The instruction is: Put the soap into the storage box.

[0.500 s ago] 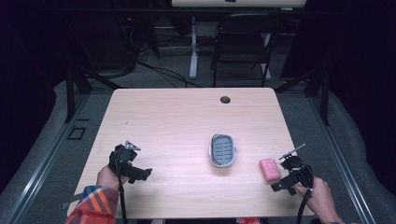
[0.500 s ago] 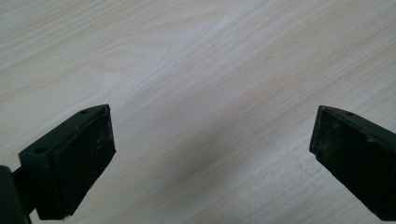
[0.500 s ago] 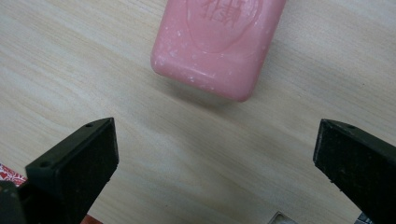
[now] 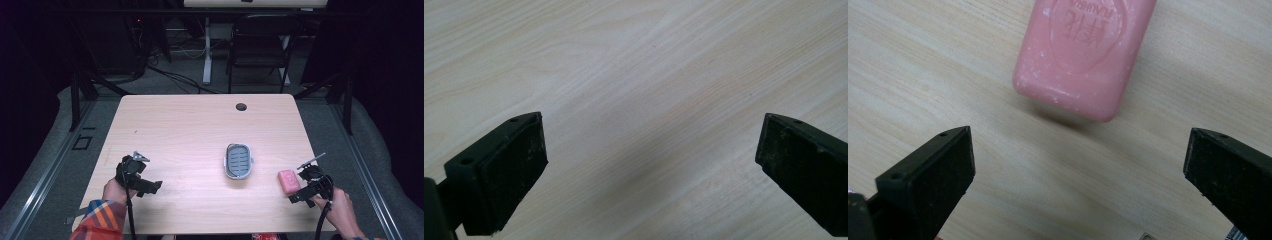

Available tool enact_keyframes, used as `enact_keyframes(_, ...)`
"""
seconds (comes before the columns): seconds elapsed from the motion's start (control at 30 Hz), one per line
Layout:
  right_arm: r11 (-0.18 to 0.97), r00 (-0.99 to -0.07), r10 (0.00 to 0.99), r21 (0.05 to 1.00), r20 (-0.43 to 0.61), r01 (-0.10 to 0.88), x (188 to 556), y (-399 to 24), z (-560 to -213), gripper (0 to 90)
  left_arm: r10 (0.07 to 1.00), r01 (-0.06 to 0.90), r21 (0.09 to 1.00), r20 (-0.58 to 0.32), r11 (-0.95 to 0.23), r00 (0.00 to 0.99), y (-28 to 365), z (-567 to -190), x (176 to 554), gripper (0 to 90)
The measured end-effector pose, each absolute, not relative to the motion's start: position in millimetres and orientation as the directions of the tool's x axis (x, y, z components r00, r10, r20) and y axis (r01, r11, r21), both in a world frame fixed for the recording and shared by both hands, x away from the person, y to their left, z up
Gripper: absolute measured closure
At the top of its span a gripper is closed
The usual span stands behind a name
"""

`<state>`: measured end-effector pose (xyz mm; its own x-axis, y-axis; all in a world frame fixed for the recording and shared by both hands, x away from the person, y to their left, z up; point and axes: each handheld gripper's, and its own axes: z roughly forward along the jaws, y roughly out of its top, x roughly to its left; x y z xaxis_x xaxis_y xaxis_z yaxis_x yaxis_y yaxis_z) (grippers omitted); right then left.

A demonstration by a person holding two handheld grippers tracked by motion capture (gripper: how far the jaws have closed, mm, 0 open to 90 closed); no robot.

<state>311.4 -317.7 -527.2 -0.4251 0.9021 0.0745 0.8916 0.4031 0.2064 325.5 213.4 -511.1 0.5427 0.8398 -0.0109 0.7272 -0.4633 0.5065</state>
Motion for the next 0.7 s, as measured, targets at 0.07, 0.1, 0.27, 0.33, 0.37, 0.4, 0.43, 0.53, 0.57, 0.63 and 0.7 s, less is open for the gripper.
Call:
enact_keyframes(0.07,0.396,-0.419,0.904,0.206,0.080,0.895,312,-316,-527,0.7,0.839,0.727,0.506,-0.011,-0.464,0.544,213,-511,326,0.1)
enact_keyframes(0.1,0.403,-0.427,0.901,0.211,0.080,0.890,313,-315,-526,1.9,0.839,0.727,0.505,-0.012,-0.464,0.544,213,-511,326,0.1)
enact_keyframes(0.27,0.406,-0.428,0.901,0.222,0.064,0.887,317,-311,-524,1.3,0.839,0.728,0.506,-0.014,-0.463,0.543,213,-512,326,0.1)
enact_keyframes(0.33,0.398,-0.423,0.904,0.233,0.066,0.887,318,-310,-525,0.9,0.839,0.728,0.506,-0.014,-0.463,0.543,213,-512,326,0.1)
enact_keyframes(0.37,0.410,-0.433,0.899,0.223,0.062,0.884,322,-308,-523,0.0,0.840,0.729,0.504,-0.014,-0.463,0.543,213,-512,326,0.1)
enact_keyframes(0.4,0.408,-0.432,0.899,0.231,0.065,0.883,323,-307,-524,0.0,0.840,0.729,0.504,-0.014,-0.463,0.543,213,-512,326,0.1)
enact_keyframes(0.43,0.408,-0.433,0.899,0.231,0.067,0.883,324,-306,-523,0.0,0.840,0.729,0.503,-0.015,-0.463,0.543,213,-512,326,0.1)
enact_keyframes(0.53,0.407,-0.433,0.899,0.235,0.067,0.883,327,-305,-524,0.0,0.840,0.730,0.503,-0.013,-0.463,0.542,212,-512,326,0.1)
enact_keyframes(0.57,0.411,-0.437,0.897,0.231,0.072,0.882,331,-303,-523,0.0,0.840,0.730,0.502,-0.013,-0.464,0.543,212,-512,326,0.1)
enact_keyframes(0.63,0.407,-0.435,0.897,0.235,0.081,0.883,335,-301,-523,0.0,0.840,0.729,0.503,-0.012,-0.463,0.542,212,-512,326,0.1)
enact_keyframes(0.7,0.411,-0.436,0.897,0.228,0.071,0.883,340,-299,-524,0.0,0.840,0.729,0.503,-0.012,-0.464,0.543,212,-512,326,0.1)
